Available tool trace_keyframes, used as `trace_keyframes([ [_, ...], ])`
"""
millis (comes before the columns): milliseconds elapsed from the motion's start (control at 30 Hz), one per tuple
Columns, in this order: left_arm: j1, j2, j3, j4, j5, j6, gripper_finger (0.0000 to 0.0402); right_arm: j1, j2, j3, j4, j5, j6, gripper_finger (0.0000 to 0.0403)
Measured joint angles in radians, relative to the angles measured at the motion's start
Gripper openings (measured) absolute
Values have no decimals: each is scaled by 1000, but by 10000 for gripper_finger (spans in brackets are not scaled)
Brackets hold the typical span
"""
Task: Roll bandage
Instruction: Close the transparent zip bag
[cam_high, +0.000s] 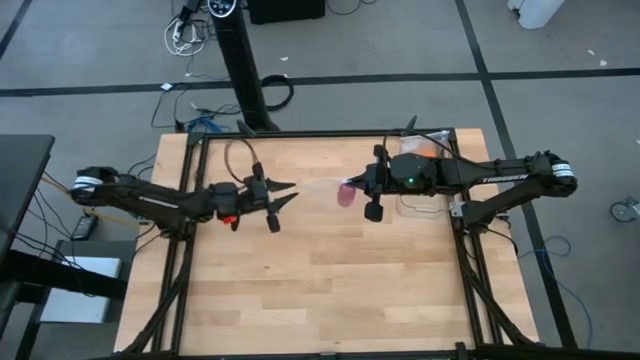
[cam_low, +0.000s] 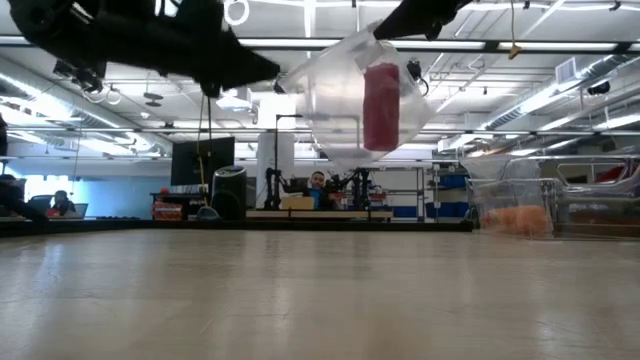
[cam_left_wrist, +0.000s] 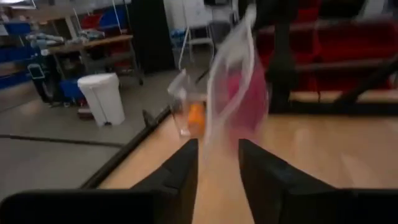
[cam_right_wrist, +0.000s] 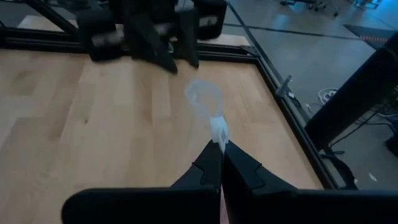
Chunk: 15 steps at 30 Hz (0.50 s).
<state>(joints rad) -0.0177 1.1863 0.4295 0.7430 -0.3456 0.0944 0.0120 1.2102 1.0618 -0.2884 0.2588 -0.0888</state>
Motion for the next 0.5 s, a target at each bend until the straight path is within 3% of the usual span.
trace_keyframes([
  [100, -4, -36, 58, -20, 46, -1, 140, 0, 13, 0, 15, 1, 1, 0],
  [200, -6, -29, 163, -153, 94, 29, 145, 0, 47, 0, 28, 2, 0, 0],
  [500, -9, 164, 526, -636, 73, 105, 141, 0, 144, -1, 96, 2, -33, 0],
])
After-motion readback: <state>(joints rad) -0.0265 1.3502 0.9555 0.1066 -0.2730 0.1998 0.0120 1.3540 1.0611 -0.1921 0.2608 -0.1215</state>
